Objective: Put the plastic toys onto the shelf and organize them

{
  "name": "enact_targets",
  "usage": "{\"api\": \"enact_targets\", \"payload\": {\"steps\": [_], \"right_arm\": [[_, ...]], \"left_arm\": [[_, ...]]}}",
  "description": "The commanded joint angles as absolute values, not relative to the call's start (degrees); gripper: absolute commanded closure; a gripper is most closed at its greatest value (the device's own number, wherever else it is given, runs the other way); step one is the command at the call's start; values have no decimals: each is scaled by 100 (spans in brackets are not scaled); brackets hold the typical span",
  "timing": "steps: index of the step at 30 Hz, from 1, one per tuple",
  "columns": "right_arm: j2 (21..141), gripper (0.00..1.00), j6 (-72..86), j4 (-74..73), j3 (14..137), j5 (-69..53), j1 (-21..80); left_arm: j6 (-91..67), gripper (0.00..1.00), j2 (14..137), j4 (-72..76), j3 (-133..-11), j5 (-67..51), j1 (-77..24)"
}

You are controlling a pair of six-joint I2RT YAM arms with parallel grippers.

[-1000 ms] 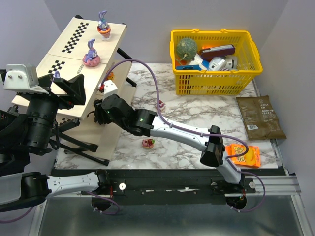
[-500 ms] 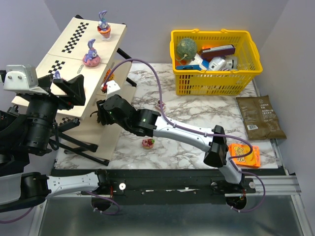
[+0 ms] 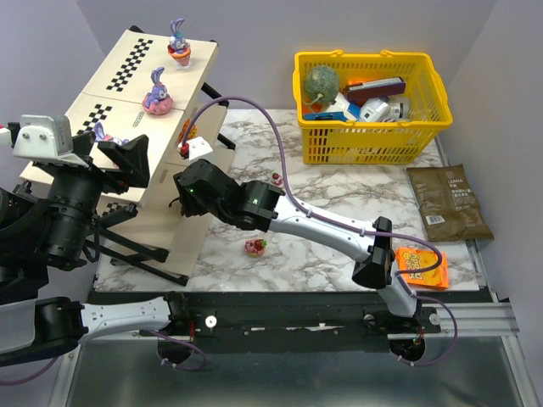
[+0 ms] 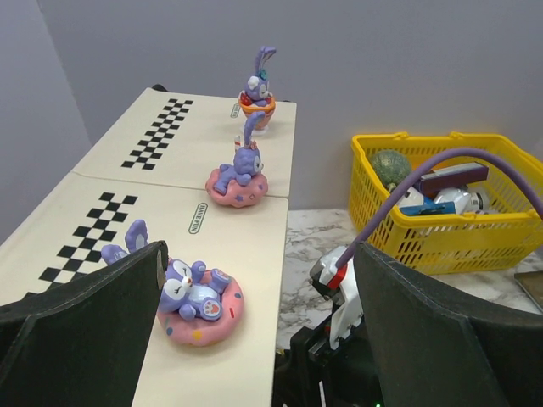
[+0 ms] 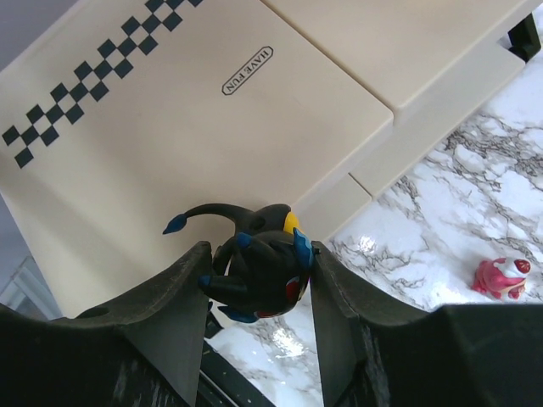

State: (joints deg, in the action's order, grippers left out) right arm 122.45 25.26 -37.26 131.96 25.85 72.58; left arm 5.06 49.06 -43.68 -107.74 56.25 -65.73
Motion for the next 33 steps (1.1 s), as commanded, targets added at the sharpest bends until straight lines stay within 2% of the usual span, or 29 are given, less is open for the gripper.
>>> {"api": "enact_targets", "payload": {"steps": [1,6,16,33], "right_arm": [[12313,85,2593,-3929,13350,2435,7269],[12472,81,2584,-3797,13430,2373,7269],[12515,63,2549,-3279,13236,2303,7269],[12779,47,2443,-3252,13430,2259,7269]], "left_arm": [[387,1,4904,-4570,-10881,5467,-6557],[352,1,4922,-4632,-10934,5449,-6565],[343,1,4843,-4614,-10688,5484,-6565],[316,1,4772,-4562,-10600,5519,-6565]]}}
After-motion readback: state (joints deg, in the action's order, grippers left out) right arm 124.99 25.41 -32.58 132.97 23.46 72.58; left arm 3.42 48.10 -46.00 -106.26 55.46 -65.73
